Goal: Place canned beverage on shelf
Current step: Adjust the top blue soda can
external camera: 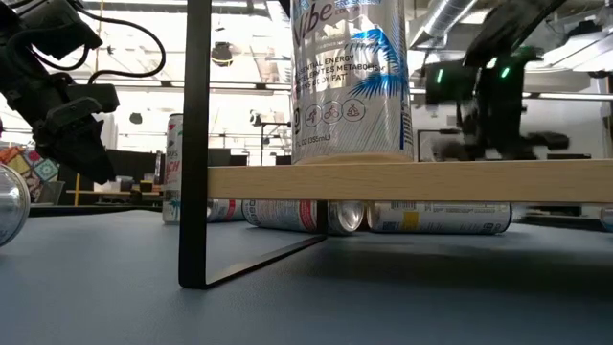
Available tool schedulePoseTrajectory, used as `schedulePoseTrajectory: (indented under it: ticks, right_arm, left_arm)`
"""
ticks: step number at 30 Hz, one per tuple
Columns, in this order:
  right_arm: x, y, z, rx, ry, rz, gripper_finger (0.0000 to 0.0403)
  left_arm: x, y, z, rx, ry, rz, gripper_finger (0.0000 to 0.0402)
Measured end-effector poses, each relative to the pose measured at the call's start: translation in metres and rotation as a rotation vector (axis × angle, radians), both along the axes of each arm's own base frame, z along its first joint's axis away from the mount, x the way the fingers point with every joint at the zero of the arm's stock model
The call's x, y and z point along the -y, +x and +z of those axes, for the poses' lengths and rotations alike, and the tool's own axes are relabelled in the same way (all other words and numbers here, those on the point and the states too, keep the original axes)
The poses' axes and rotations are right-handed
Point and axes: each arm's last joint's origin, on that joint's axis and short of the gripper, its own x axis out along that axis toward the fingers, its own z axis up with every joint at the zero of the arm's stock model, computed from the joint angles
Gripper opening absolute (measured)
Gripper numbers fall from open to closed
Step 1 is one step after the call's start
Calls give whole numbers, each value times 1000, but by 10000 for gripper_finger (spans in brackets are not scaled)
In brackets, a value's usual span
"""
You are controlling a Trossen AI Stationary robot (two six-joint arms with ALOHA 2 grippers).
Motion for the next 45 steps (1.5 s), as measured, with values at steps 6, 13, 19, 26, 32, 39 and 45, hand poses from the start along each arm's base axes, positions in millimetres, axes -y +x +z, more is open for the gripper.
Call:
schedulePoseTrajectory:
  ticks: [6, 13, 19, 26, 32, 39, 45]
  right_arm:
    - [-43, 2, 45, 236, -420, 157, 167]
    - [-109, 8, 59, 317, -776, 375, 167]
    - [-171, 13, 39, 390, -950, 510, 167]
    - [-226, 19, -3, 465, -968, 646, 167]
    - [-254, 25, -37, 519, -944, 686, 167]
    - [-258, 31, -59, 533, -937, 671, 167]
    - [-225, 46, -56, 418, -980, 595, 167]
  left_arm:
    - [0, 0, 0, 0, 0, 0, 270]
    - [0, 0, 0, 0, 0, 0, 270]
    - [0, 0, 0, -1, 0, -1, 270]
    - [0, 0, 0, -1, 0, 0, 270]
    - [0, 0, 0, -1, 0, 0, 270]
    - [0, 0, 0, -1, 0, 0, 270]
    - [0, 0, 0, -1, 0, 0, 270]
